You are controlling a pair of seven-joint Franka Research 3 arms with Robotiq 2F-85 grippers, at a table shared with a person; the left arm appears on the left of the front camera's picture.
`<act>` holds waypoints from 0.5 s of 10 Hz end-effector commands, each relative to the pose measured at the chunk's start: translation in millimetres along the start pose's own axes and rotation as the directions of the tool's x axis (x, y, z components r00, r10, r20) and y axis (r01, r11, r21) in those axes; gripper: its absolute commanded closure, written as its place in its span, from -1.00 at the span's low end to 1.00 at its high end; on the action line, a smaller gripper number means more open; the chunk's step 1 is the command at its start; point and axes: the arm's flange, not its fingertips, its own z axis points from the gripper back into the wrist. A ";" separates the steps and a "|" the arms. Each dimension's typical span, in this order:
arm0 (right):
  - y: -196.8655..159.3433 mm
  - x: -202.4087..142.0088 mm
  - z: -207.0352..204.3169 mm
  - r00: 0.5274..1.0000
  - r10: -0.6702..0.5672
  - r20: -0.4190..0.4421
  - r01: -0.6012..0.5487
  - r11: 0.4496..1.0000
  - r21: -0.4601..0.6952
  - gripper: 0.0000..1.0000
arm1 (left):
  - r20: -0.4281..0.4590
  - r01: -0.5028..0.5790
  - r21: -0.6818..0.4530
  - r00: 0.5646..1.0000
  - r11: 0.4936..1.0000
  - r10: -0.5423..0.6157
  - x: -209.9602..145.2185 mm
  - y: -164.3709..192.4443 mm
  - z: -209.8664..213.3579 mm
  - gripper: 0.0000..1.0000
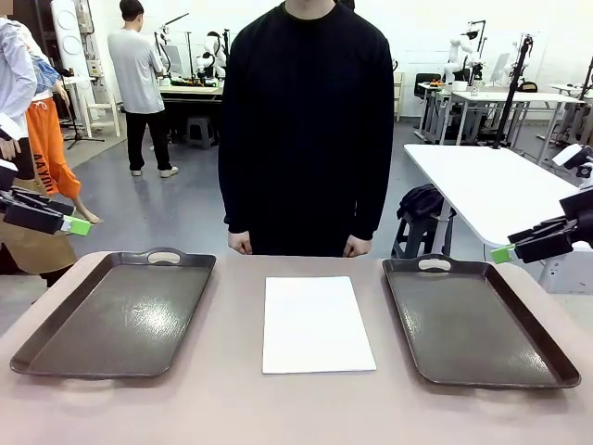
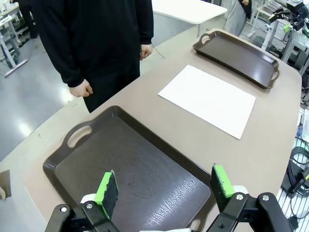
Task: Sort the A4 documents.
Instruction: Receive the A4 Paper.
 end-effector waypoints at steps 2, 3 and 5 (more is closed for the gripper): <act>10.5 -21.4 -14.1 0.999 0.028 -0.031 -0.027 0.999 0.033 -1.00 | 0.011 0.030 -0.008 0.999 1.000 -0.030 -39.0 -29.1 -3.0 -1.00; 9.7 -22.2 -14.7 0.999 0.034 -0.034 -0.033 0.999 0.035 -1.00 | 0.006 0.030 -0.003 1.000 1.000 -0.030 -38.7 -28.8 -4.0 -1.00; 7.4 -22.7 -12.6 0.997 0.060 -0.057 -0.058 0.998 0.027 -1.00 | -0.005 0.034 -0.003 0.999 0.999 -0.034 -37.5 -27.8 -6.0 -1.00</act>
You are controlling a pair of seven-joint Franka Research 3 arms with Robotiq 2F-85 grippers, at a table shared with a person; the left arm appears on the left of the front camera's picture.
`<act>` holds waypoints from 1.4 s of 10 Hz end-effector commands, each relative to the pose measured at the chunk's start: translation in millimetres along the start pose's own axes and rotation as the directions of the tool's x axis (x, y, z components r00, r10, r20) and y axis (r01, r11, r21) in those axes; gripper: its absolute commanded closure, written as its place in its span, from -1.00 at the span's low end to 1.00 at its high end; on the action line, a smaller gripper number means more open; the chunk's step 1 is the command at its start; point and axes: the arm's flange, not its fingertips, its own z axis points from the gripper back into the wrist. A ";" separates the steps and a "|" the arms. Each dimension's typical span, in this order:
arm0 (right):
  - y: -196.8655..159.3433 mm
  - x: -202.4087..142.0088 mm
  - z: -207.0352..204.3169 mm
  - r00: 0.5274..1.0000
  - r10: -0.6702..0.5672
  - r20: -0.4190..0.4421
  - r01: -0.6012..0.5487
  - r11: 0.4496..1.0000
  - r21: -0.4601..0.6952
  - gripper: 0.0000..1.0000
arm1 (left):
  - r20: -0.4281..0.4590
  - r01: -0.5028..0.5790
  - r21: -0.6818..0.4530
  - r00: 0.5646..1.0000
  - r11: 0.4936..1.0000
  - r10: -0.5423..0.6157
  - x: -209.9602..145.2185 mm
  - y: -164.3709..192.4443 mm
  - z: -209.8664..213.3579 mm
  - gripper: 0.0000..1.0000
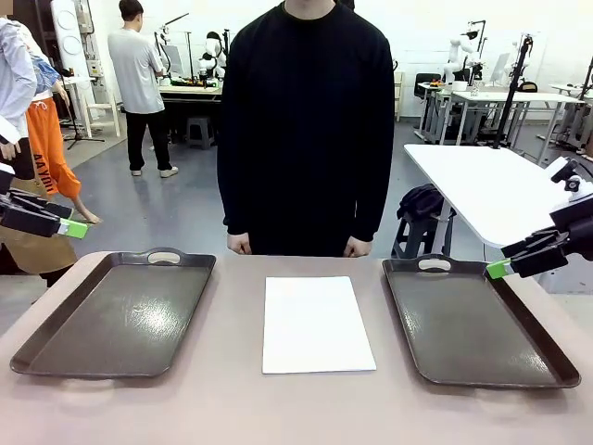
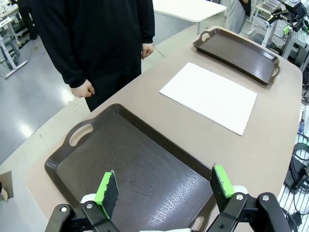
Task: Sort the A4 documents.
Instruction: Receive the A4 Paper.
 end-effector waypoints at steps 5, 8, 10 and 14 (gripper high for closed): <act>-0.3 -1.2 0.8 1.000 0.009 -0.012 -0.009 1.000 -0.007 -1.00 | -0.005 -0.001 0.002 1.000 1.000 0.001 -0.4 0.1 -0.6 -1.00; -0.3 -1.2 0.8 1.000 0.009 -0.012 -0.009 1.000 -0.007 -1.00 | -0.005 -0.001 0.002 1.000 1.000 0.001 -0.4 0.1 -0.6 -1.00; -0.3 -1.2 0.8 1.000 0.009 -0.012 -0.009 1.000 -0.007 -1.00 | -0.005 -0.001 0.002 1.000 1.000 0.001 -0.4 0.1 -0.6 -1.00; -0.3 -1.2 0.8 1.000 0.009 -0.012 -0.009 1.000 -0.007 -1.00 | -0.005 -0.001 0.002 1.000 1.000 0.001 -0.4 0.1 -0.6 -1.00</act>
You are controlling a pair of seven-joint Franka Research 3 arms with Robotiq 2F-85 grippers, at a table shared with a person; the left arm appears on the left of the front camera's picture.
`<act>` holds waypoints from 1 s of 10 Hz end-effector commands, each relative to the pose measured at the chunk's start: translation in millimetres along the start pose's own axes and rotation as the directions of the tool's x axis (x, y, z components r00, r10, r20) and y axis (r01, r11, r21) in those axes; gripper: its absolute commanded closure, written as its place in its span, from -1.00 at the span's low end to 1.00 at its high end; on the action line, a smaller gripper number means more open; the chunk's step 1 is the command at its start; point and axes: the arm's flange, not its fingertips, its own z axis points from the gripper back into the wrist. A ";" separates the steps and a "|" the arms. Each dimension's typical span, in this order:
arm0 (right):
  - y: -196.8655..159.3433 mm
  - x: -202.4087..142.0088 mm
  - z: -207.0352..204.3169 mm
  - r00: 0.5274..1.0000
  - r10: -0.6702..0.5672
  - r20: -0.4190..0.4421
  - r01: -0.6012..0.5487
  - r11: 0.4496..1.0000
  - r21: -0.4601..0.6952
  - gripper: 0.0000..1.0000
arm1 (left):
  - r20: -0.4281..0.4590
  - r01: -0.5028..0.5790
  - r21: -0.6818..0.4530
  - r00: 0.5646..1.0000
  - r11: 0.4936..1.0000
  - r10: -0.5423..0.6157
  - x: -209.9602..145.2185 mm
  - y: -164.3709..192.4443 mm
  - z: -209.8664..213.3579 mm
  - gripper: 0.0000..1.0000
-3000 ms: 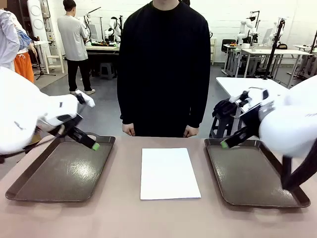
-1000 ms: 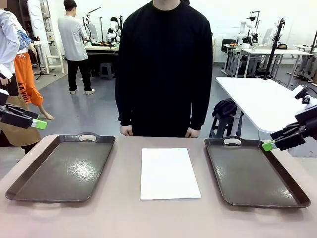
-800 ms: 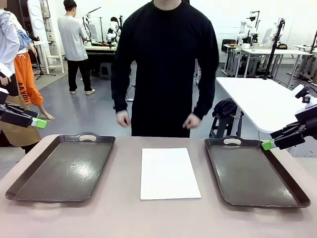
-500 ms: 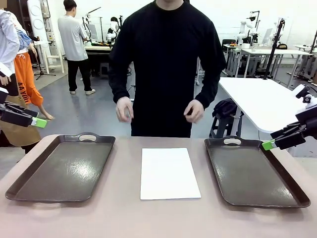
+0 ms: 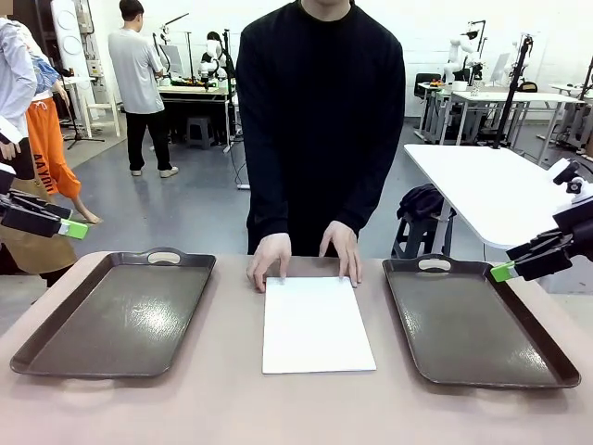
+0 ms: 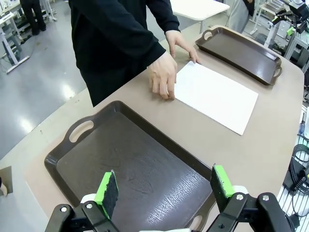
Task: Sort the A4 documents.
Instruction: Receive the A4 Paper.
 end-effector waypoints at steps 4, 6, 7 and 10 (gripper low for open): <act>-3.3 0.3 -2.6 1.000 0.014 0.013 -0.014 1.000 0.015 -1.00 | 0.007 0.017 -0.010 1.000 1.000 -0.017 -2.6 3.6 -1.8 -1.00; -3.3 0.3 -2.6 1.000 0.014 0.013 -0.014 1.000 0.015 -1.00 | 0.007 0.017 -0.010 1.000 1.000 -0.017 -2.6 3.6 -1.8 -1.00; -3.3 0.3 -2.6 1.000 0.014 0.013 -0.014 1.000 0.015 -1.00 | 0.007 0.017 -0.010 1.000 1.000 -0.017 -2.6 3.6 -1.8 -1.00; -3.3 0.3 -2.6 1.000 0.014 0.013 -0.014 1.000 0.015 -1.00 | 0.007 0.017 -0.010 1.000 1.000 -0.017 -2.6 3.6 -1.8 -1.00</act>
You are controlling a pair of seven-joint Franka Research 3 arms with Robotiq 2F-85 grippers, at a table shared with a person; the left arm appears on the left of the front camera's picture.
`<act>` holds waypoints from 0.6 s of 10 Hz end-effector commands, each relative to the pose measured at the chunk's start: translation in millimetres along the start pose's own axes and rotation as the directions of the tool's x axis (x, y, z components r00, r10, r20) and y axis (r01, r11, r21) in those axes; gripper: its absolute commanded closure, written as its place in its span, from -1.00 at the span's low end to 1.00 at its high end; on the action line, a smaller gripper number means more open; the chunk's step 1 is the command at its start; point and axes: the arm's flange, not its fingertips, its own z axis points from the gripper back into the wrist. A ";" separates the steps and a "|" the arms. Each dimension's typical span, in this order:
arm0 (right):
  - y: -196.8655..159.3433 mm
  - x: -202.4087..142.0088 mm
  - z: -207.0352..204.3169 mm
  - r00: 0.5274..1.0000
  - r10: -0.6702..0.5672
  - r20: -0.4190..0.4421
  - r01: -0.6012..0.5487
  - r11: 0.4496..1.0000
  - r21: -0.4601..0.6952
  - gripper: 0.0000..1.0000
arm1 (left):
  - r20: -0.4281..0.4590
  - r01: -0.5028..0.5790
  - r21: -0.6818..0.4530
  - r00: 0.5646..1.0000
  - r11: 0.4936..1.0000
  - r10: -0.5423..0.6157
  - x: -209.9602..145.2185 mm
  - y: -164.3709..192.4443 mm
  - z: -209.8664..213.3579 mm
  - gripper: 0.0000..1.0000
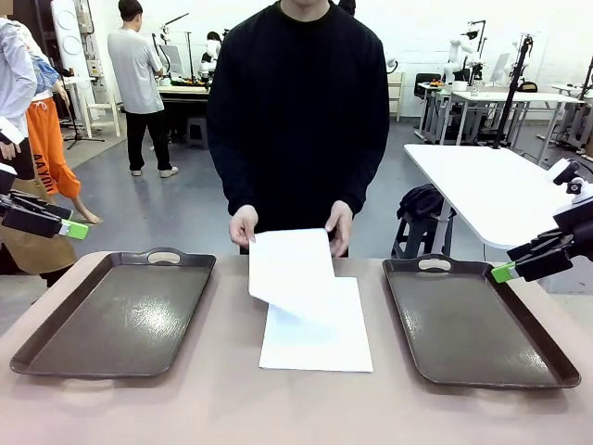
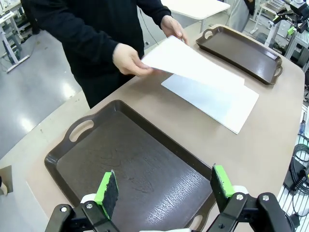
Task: Sort the A4 documents.
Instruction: Receive the A4 Paper.
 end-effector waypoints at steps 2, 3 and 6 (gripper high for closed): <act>-3.7 0.4 -3.0 1.000 0.007 0.018 -0.007 1.000 0.018 -1.00 | 0.011 0.017 -0.012 1.000 1.000 -0.017 -2.7 3.5 -1.1 -1.00; -3.7 0.4 -3.0 1.000 0.007 0.018 -0.007 1.000 0.018 -1.00 | 0.011 0.017 -0.012 1.000 1.000 -0.017 -2.7 3.5 -1.1 -1.00; -3.7 0.4 -3.0 1.000 0.007 0.018 -0.007 1.000 0.018 -1.00 | 0.011 0.017 -0.012 1.000 1.000 -0.017 -2.7 3.5 -1.1 -1.00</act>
